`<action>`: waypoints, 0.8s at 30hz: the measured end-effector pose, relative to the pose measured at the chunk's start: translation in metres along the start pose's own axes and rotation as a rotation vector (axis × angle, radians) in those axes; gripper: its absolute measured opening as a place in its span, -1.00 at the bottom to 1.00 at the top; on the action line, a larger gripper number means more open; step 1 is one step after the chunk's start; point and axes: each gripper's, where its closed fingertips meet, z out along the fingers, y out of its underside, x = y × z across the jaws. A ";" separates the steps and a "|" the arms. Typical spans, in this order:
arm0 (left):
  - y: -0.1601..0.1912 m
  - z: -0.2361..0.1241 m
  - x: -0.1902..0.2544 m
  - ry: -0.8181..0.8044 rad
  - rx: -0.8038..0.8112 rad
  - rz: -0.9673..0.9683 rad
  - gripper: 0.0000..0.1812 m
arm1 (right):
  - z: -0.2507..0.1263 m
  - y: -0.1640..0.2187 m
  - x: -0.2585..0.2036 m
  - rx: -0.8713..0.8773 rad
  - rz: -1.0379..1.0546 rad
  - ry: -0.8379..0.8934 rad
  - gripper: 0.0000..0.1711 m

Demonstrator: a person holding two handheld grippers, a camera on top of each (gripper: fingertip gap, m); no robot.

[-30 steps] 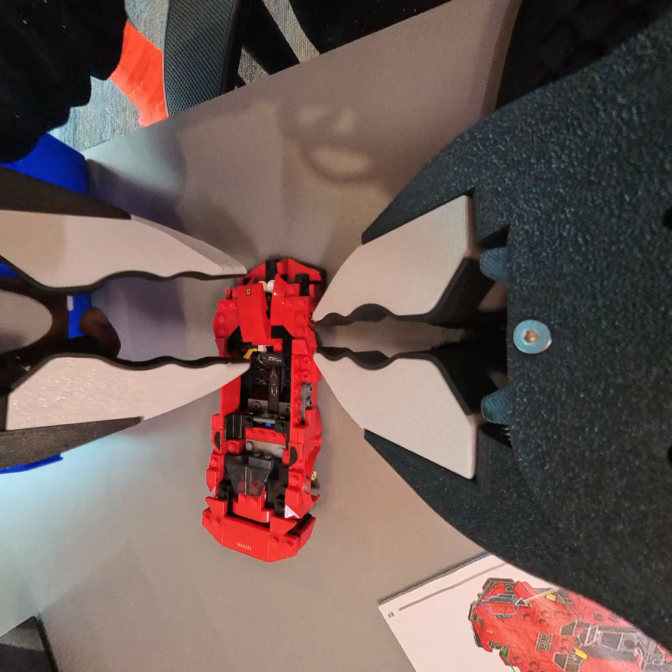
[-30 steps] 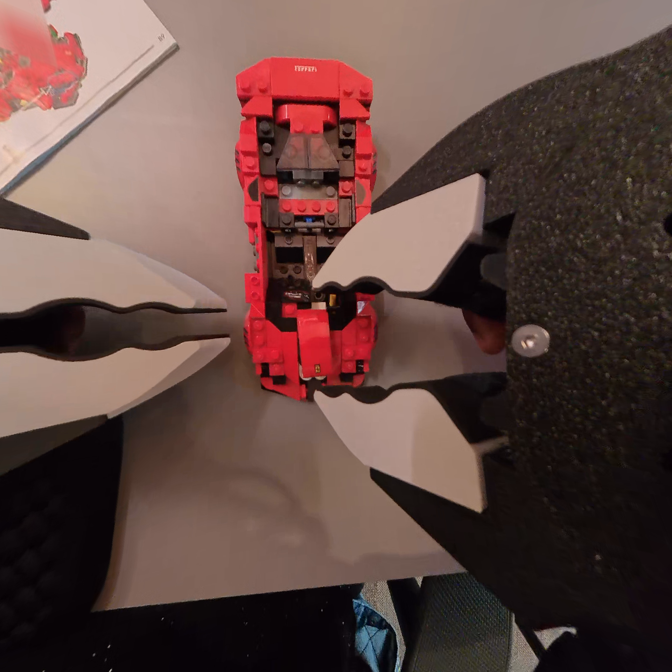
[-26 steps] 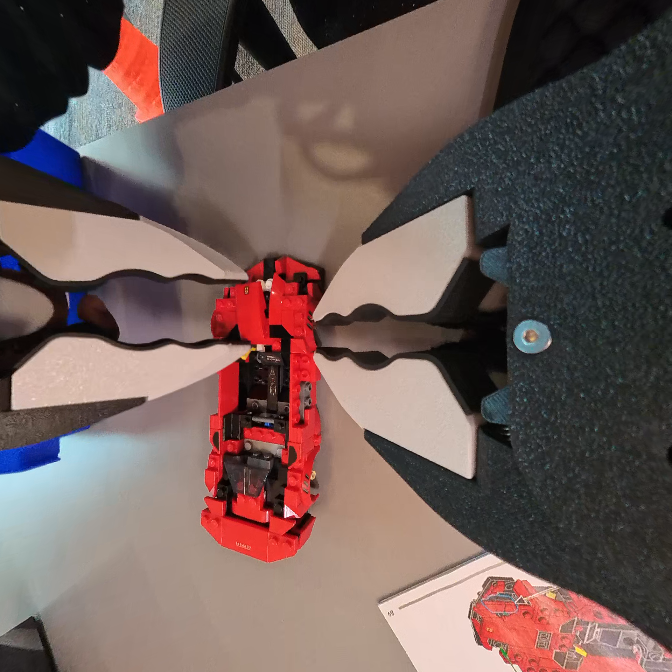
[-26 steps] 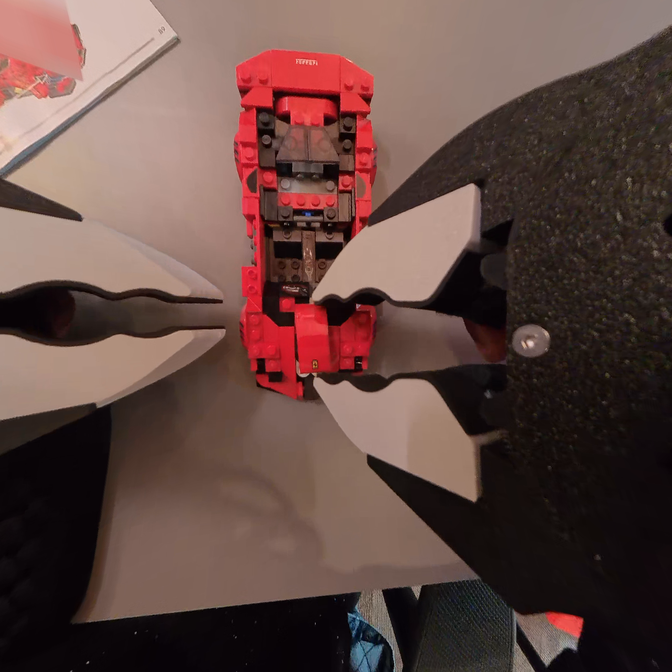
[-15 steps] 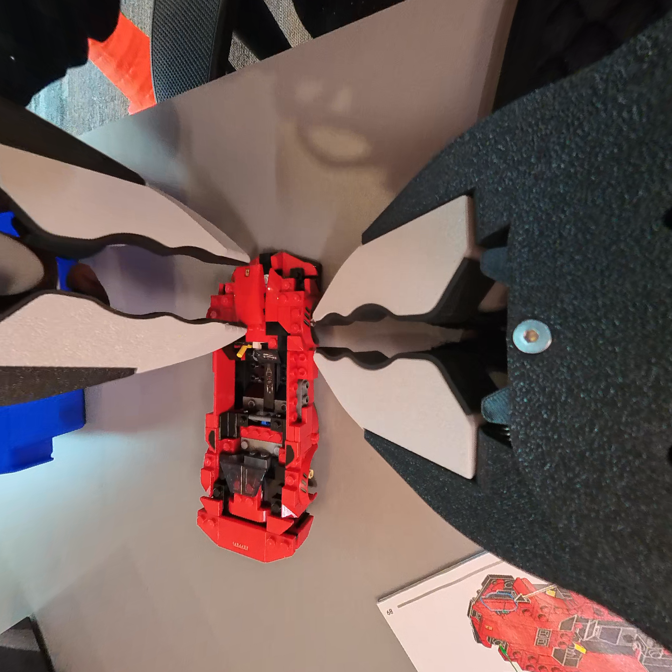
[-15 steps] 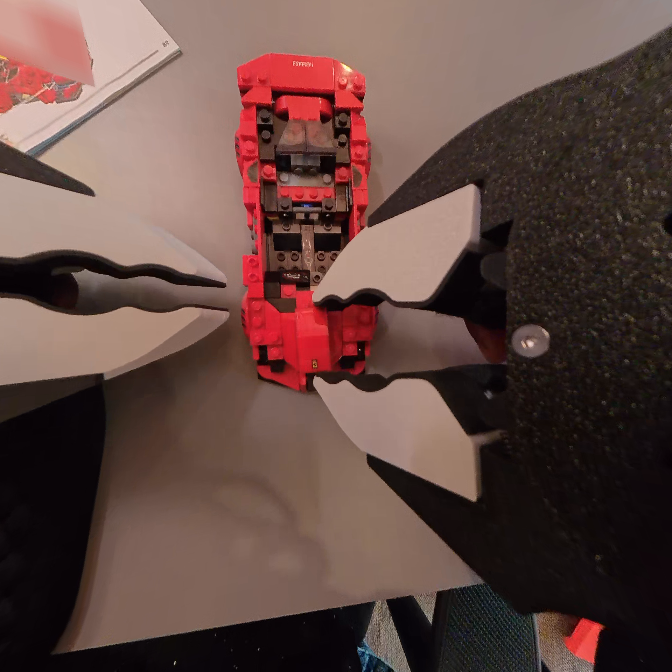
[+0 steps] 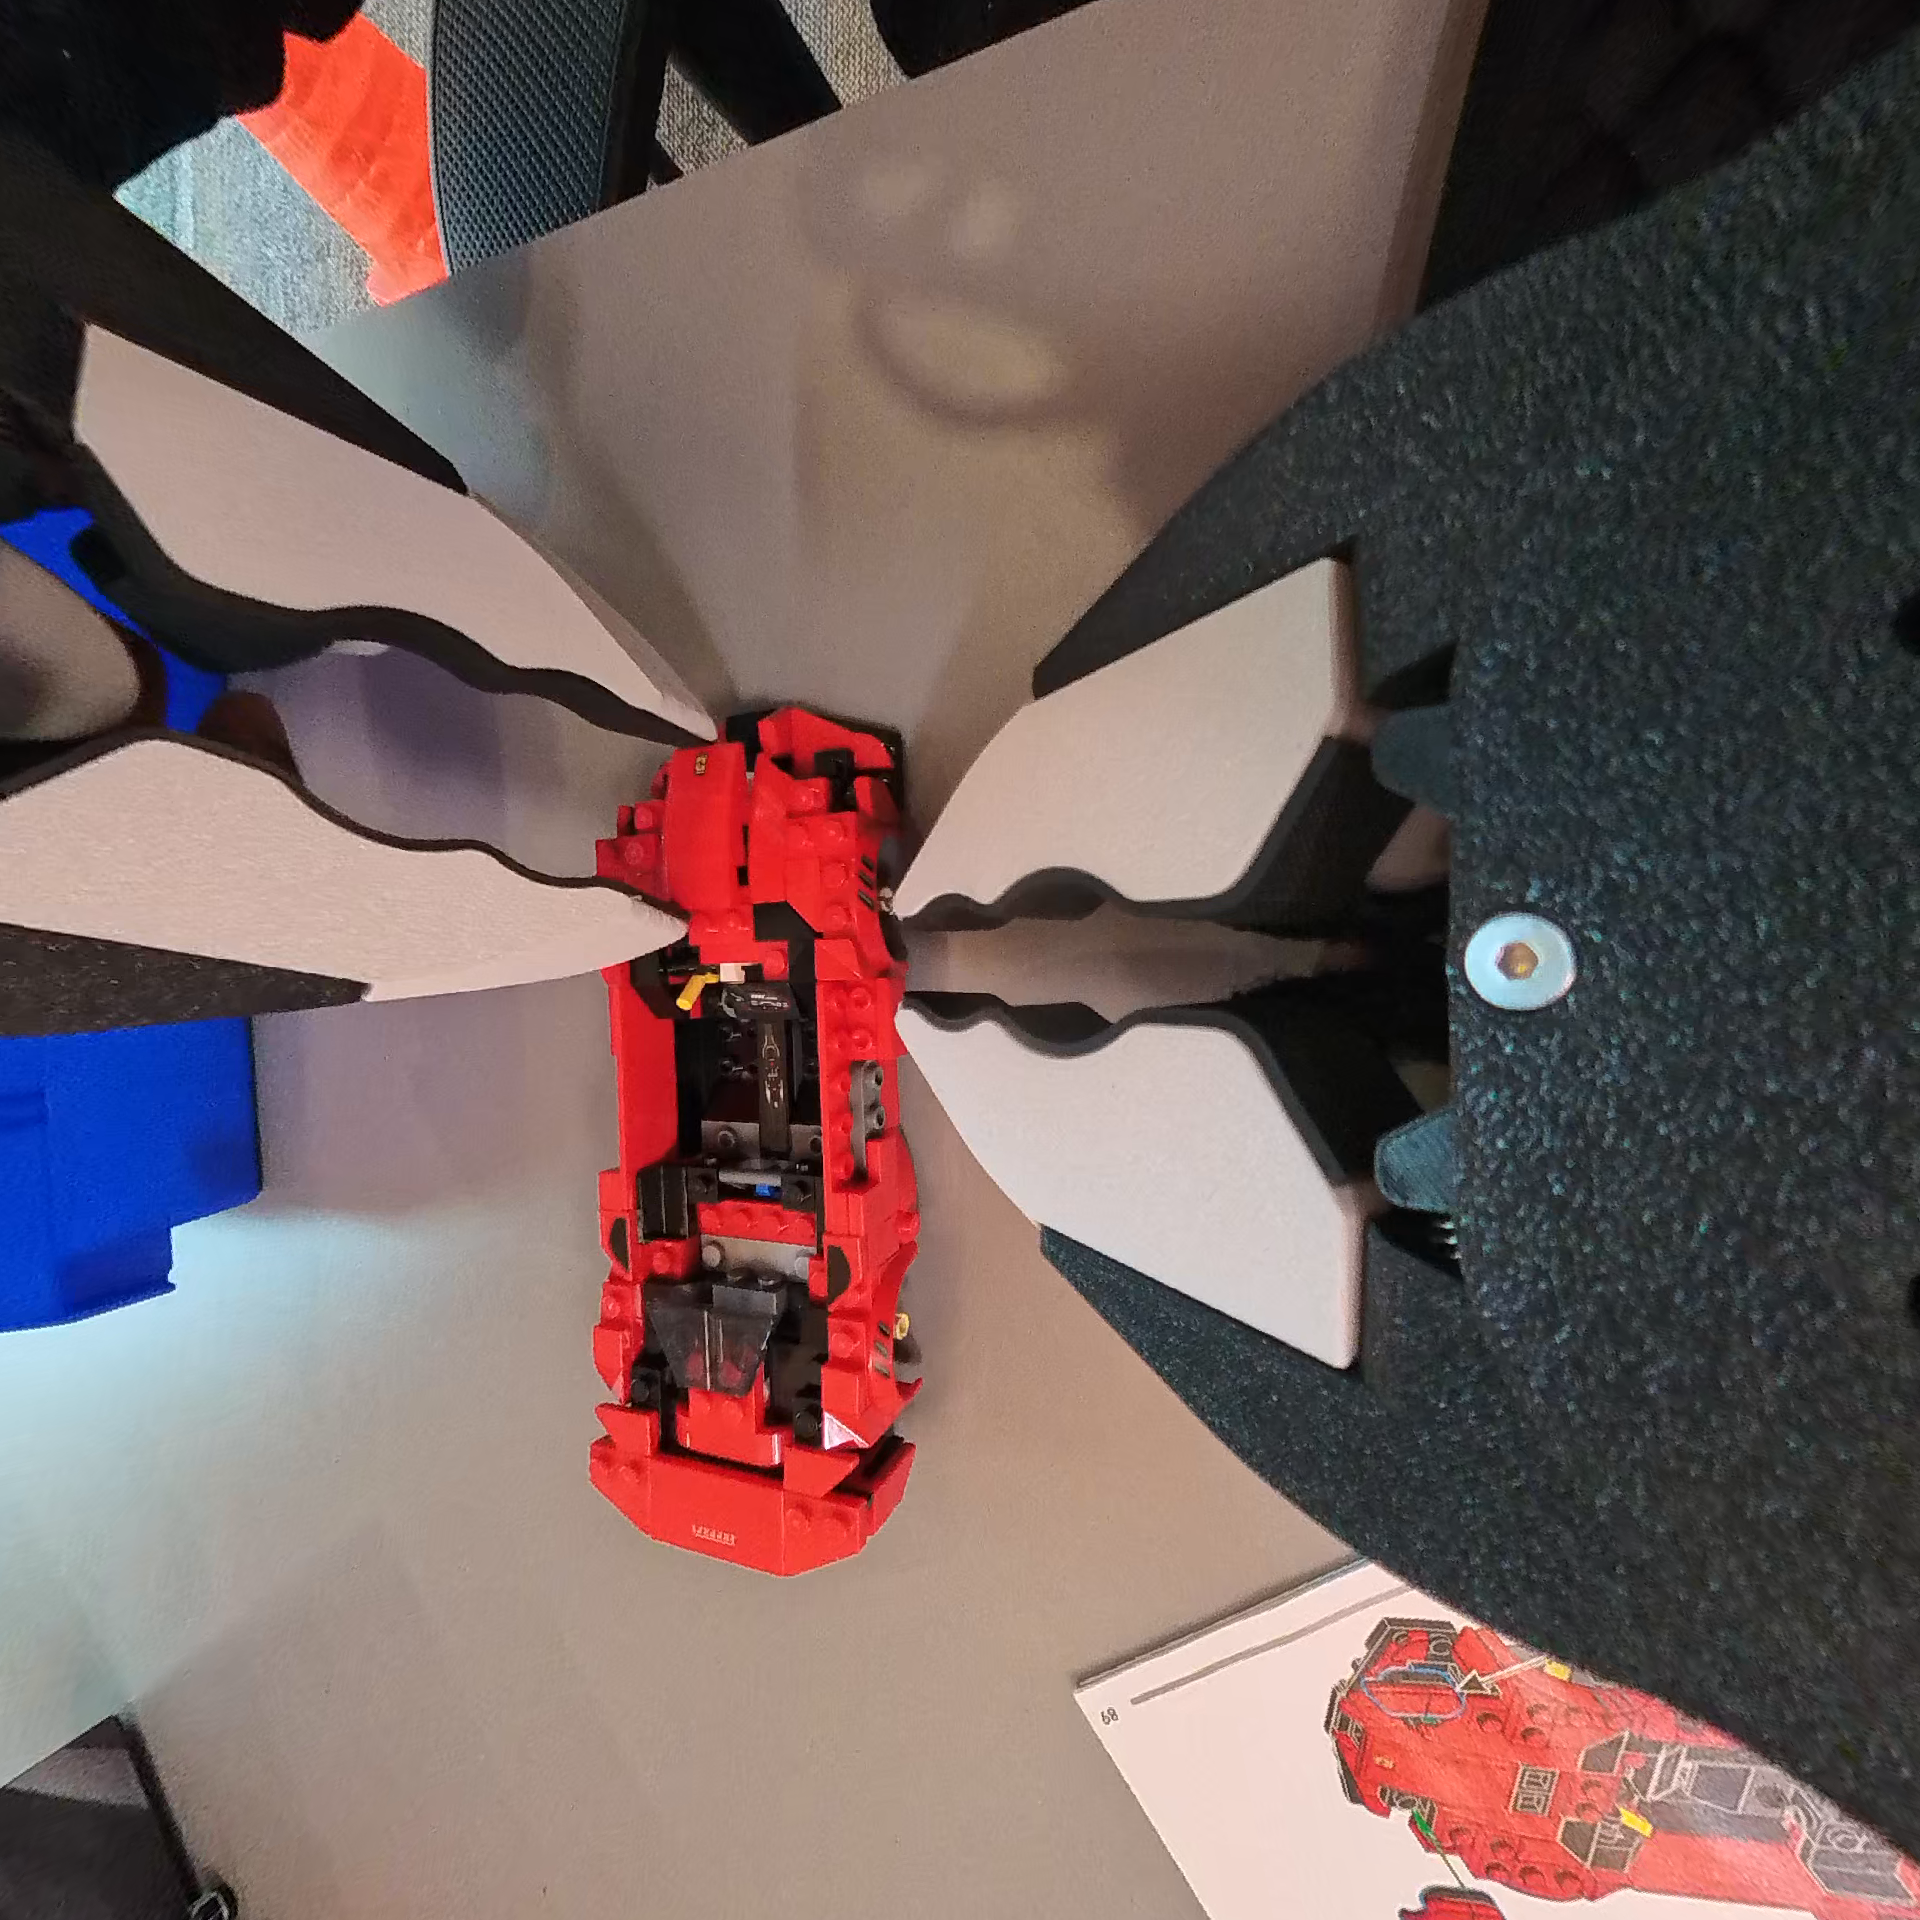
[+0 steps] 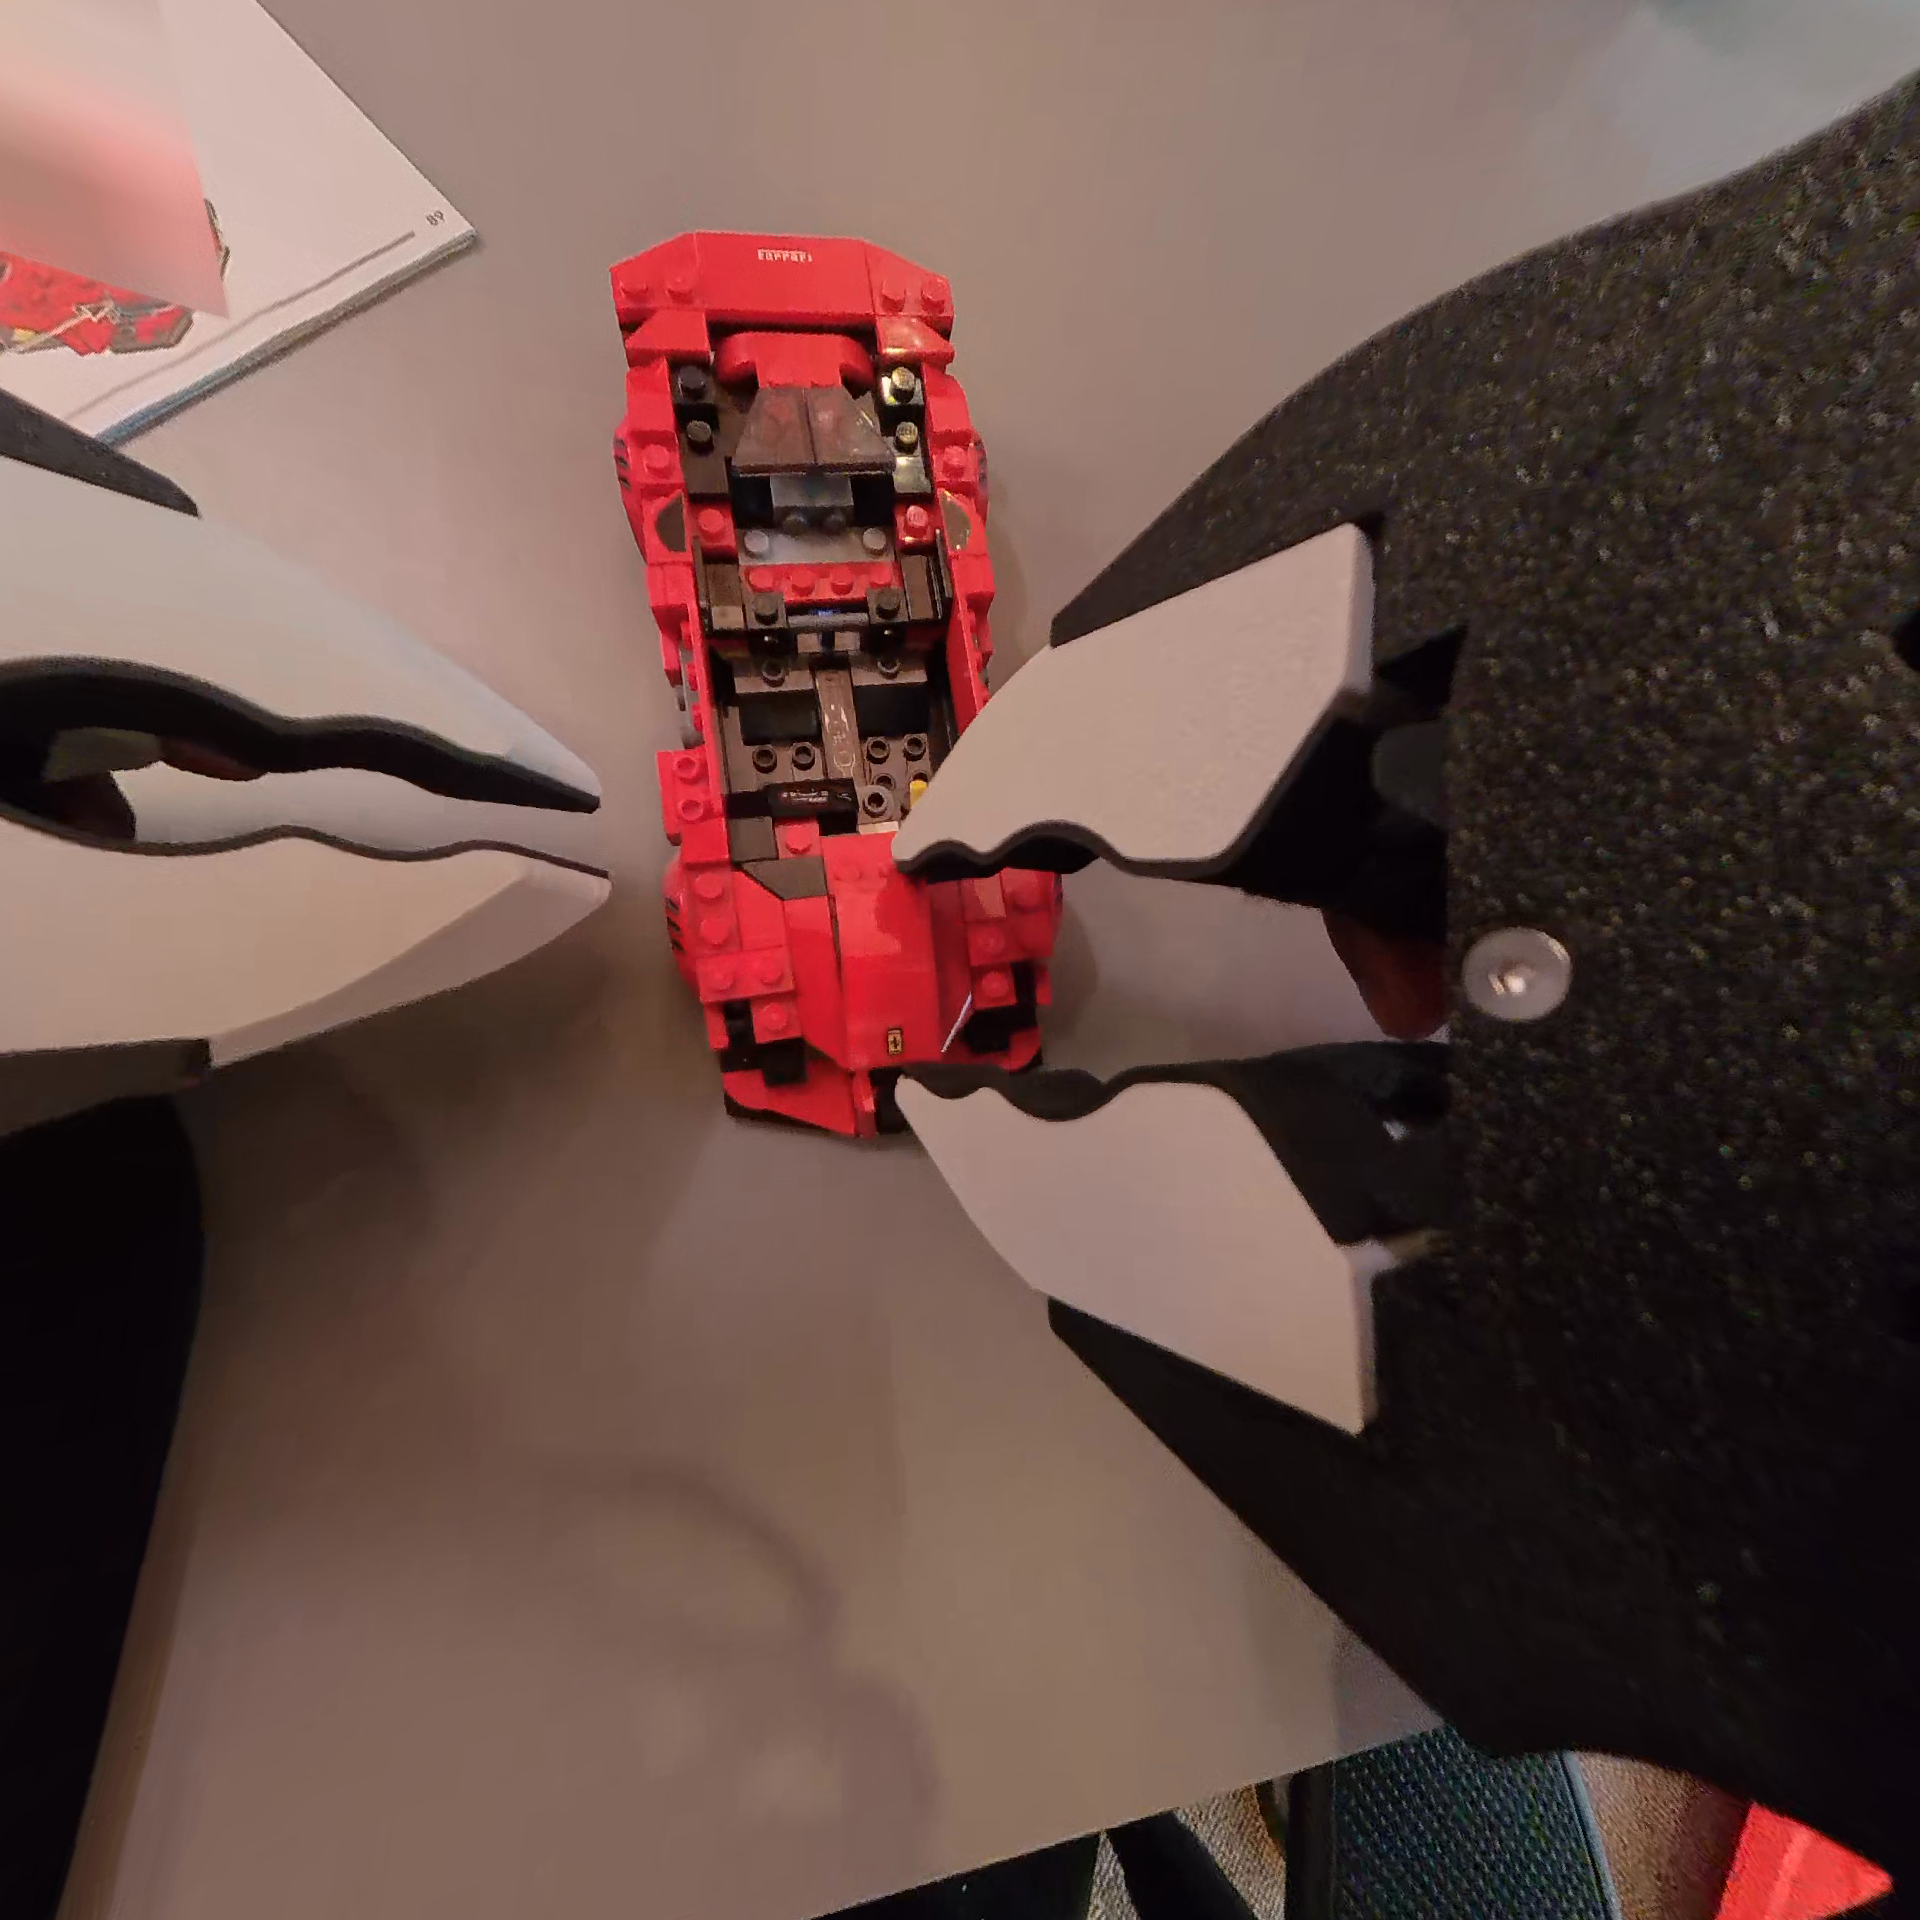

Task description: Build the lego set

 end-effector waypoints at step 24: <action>0.002 0.001 -0.001 0.000 -0.005 0.005 -0.88 | -0.003 -0.006 -0.002 0.042 -0.052 -0.102 -0.67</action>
